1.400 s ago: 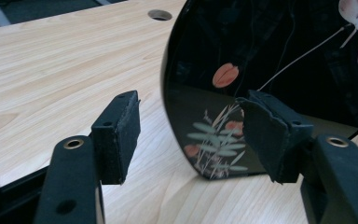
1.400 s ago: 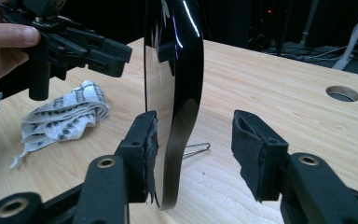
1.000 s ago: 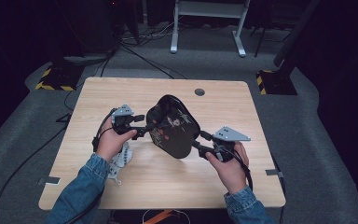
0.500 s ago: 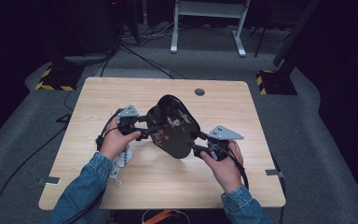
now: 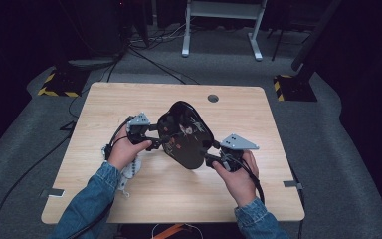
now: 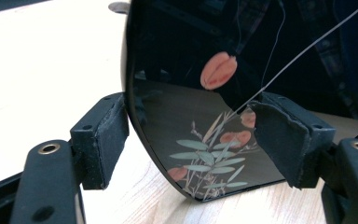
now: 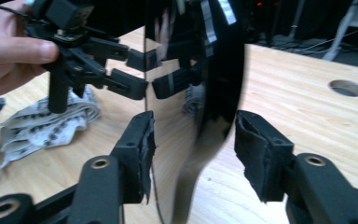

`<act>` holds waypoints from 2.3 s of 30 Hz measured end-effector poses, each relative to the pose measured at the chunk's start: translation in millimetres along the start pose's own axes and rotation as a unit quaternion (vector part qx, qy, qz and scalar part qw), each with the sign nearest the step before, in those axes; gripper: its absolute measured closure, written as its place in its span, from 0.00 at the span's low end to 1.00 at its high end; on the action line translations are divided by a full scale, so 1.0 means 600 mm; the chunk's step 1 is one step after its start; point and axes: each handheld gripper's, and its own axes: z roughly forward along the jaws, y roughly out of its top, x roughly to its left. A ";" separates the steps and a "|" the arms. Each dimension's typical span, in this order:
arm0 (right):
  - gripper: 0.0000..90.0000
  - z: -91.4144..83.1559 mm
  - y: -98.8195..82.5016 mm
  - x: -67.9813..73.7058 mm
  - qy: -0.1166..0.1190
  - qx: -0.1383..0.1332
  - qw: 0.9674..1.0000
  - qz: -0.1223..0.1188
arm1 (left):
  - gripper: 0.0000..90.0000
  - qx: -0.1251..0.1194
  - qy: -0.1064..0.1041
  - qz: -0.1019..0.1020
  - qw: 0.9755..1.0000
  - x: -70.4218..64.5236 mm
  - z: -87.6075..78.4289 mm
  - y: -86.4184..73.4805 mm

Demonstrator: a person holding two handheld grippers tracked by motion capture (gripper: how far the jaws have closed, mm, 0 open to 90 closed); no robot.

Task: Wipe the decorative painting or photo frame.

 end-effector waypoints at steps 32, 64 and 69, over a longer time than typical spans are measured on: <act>0.76 -0.011 0.025 0.007 -0.032 -0.003 0.999 0.010 | 0.34 -0.012 0.014 -0.005 1.000 -0.015 -0.010 0.011; 0.59 0.037 0.084 -0.041 -0.043 -0.026 0.999 -0.007 | 0.53 -0.010 0.116 -0.011 0.993 -0.050 -0.041 0.024; 0.57 0.048 0.084 -0.048 -0.046 -0.022 0.999 -0.017 | 0.53 -0.008 0.124 -0.006 0.992 -0.049 -0.039 0.023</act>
